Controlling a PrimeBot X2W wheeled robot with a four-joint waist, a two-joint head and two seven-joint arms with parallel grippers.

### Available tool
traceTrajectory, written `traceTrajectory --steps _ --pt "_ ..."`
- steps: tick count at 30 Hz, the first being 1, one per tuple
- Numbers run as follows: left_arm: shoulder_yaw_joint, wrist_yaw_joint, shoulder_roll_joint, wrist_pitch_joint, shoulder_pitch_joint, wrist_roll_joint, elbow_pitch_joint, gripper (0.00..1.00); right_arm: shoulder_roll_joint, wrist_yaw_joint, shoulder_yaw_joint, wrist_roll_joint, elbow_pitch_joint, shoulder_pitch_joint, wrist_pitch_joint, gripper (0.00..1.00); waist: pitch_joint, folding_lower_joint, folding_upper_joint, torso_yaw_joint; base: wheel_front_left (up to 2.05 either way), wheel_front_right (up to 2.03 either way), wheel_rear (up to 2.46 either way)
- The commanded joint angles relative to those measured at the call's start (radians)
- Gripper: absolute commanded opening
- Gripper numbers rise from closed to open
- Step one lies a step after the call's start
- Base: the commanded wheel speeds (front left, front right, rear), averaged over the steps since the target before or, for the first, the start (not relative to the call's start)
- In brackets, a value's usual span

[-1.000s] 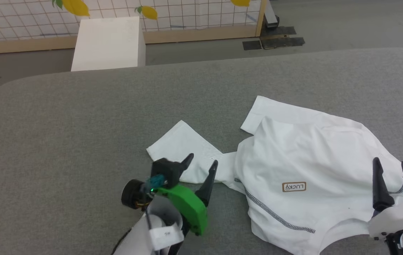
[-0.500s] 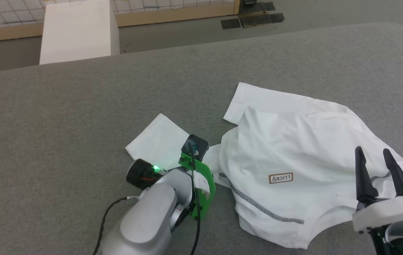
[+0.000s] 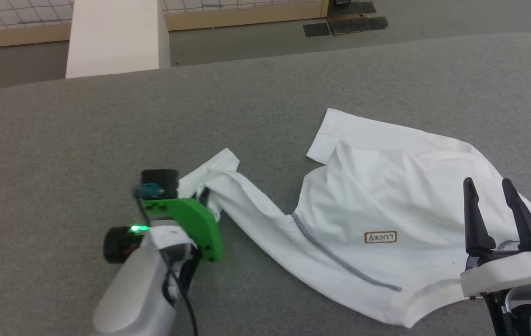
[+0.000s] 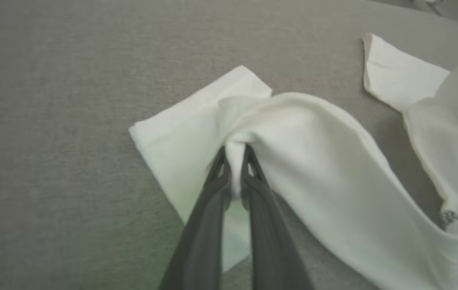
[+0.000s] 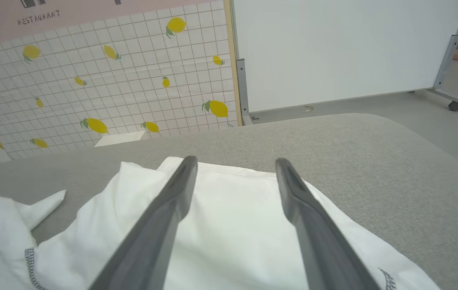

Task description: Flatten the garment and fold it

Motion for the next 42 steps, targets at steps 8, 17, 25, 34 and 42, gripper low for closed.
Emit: traceTrajectory --steps 8,17,25,34,42 --pt "0.193 0.108 0.134 -0.05 0.105 -0.063 -0.136 0.0 0.0 -0.002 0.016 -0.006 -0.017 -0.012 0.026 1.0 -0.027 0.0 0.0 0.093 0.0 0.0 0.0" --pt "0.316 0.175 0.217 -0.057 0.227 -0.098 -0.162 0.11 0.0 -0.002 0.022 -0.007 -0.018 -0.014 0.045 1.0 -0.027 0.0 0.0 0.111 0.0 0.0 0.0" --pt "0.269 0.068 0.116 -0.266 0.282 -0.116 -0.243 1.0 0.0 -0.002 0.021 -0.004 -0.009 -0.004 0.05 1.0 -0.049 0.0 0.0 0.111 0.0 0.0 0.0" --pt "0.145 0.005 0.033 -0.459 0.347 -0.018 -0.245 1.0 0.0 -0.002 -0.002 0.0 0.004 0.071 0.161 1.0 -0.085 0.0 0.0 0.121 0.0 0.0 0.0" --pt "0.091 0.04 0.014 -0.283 0.366 -0.038 -0.175 1.0 0.0 -0.002 -0.011 0.011 -0.012 0.107 0.216 1.0 -0.096 0.0 0.0 0.113 0.0 0.0 0.0"
